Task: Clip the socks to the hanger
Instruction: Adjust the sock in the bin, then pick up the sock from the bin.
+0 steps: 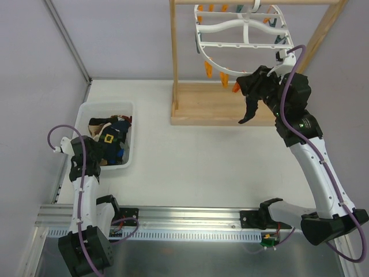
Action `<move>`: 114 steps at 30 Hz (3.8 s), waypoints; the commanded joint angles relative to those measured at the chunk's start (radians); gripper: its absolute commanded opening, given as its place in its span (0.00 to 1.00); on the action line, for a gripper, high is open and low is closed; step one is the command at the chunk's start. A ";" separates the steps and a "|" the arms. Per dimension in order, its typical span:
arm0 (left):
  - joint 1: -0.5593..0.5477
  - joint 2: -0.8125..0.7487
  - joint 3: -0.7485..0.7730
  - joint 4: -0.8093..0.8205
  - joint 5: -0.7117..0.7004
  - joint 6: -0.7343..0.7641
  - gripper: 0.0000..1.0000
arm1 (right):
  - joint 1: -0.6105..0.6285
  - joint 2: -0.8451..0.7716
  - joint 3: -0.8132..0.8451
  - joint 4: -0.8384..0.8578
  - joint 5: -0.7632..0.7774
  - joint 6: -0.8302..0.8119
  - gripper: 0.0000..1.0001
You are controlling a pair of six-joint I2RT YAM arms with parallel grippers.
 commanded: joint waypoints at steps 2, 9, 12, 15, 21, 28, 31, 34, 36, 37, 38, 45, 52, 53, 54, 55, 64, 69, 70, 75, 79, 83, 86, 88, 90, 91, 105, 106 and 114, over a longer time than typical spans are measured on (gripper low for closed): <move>0.013 0.010 -0.040 0.107 -0.038 -0.037 0.47 | -0.001 0.013 0.012 0.049 -0.018 -0.015 0.01; 0.013 0.020 -0.011 0.146 -0.029 -0.005 0.00 | -0.006 0.019 0.021 0.042 -0.015 -0.017 0.01; 0.013 -0.015 0.032 0.146 -0.020 0.058 0.00 | -0.007 0.021 0.020 0.040 -0.015 -0.015 0.01; 0.013 -0.064 0.099 0.132 -0.004 0.133 0.00 | -0.006 0.019 0.023 0.037 -0.018 -0.010 0.01; 0.011 -0.102 0.271 0.078 0.193 0.268 0.00 | -0.006 0.010 0.021 0.035 -0.018 -0.007 0.01; 0.008 -0.069 0.457 0.029 0.538 0.288 0.00 | -0.006 0.001 0.012 0.038 -0.017 0.003 0.01; -0.010 -0.062 0.541 -0.059 0.481 0.363 0.00 | -0.007 -0.001 0.010 0.038 -0.023 0.011 0.01; -0.020 -0.056 0.587 -0.148 0.280 0.435 0.00 | -0.006 -0.001 0.009 0.040 -0.029 0.016 0.01; -0.021 -0.049 0.615 -0.170 0.200 0.478 0.00 | -0.006 -0.001 0.009 0.038 -0.032 0.016 0.01; -0.021 -0.044 0.622 -0.185 0.150 0.492 0.00 | -0.006 -0.001 0.009 0.035 -0.030 0.017 0.01; -0.021 -0.036 0.630 -0.192 0.143 0.506 0.00 | -0.006 -0.002 0.009 0.035 -0.032 0.017 0.01; -0.038 0.023 0.578 -0.222 0.120 0.495 0.00 | -0.007 -0.005 0.010 0.026 -0.026 0.008 0.01; -0.093 0.057 0.592 -0.213 0.312 0.478 0.00 | -0.007 -0.001 0.007 0.022 -0.026 0.010 0.01; -0.108 0.063 0.605 -0.212 0.347 0.480 0.00 | -0.006 0.001 0.007 0.023 -0.024 0.010 0.01; -0.119 0.077 0.634 -0.212 0.377 0.477 0.00 | -0.007 0.001 0.006 0.022 -0.026 0.013 0.01; -0.134 0.080 0.648 -0.212 0.428 0.474 0.00 | -0.007 0.002 0.004 0.025 -0.026 0.013 0.01; -0.208 0.080 0.783 -0.186 0.542 0.454 0.00 | -0.007 -0.001 0.003 0.026 -0.024 0.013 0.01; -0.193 0.146 0.707 -0.179 0.598 0.422 0.00 | -0.007 0.002 0.001 0.026 -0.029 0.011 0.01; -0.184 0.157 0.687 -0.182 0.605 0.414 0.00 | -0.006 0.001 0.000 0.028 -0.027 0.010 0.01; -0.064 0.195 0.519 -0.175 0.548 0.371 0.00 | -0.007 -0.005 -0.008 0.017 -0.021 -0.006 0.01; 0.032 0.194 0.438 -0.166 0.439 0.357 0.00 | -0.007 -0.005 -0.011 0.017 -0.020 -0.010 0.01; 0.072 0.198 0.420 -0.161 0.303 0.374 0.00 | -0.007 0.002 -0.009 0.022 -0.024 -0.010 0.01; 0.088 0.217 0.421 -0.159 0.226 0.389 0.00 | -0.007 0.006 -0.009 0.022 -0.029 -0.007 0.01; 0.089 0.238 0.417 -0.158 0.172 0.397 0.00 | -0.007 0.004 -0.009 0.023 -0.027 -0.009 0.01; 0.095 0.275 0.415 -0.156 0.122 0.415 0.00 | -0.007 0.004 -0.013 0.025 -0.027 -0.007 0.01; 0.099 0.286 0.417 -0.156 0.114 0.418 0.00 | -0.006 0.006 -0.013 0.025 -0.027 -0.009 0.01; 0.002 0.209 0.543 -0.156 0.350 0.644 0.99 | -0.009 0.006 -0.016 0.025 -0.029 -0.013 0.01; -0.033 0.204 0.549 -0.158 0.380 0.691 0.99 | -0.010 0.006 -0.017 0.025 -0.030 -0.015 0.01; -0.240 0.321 0.584 -0.161 0.353 0.753 0.88 | -0.016 -0.004 -0.023 0.015 -0.024 -0.018 0.01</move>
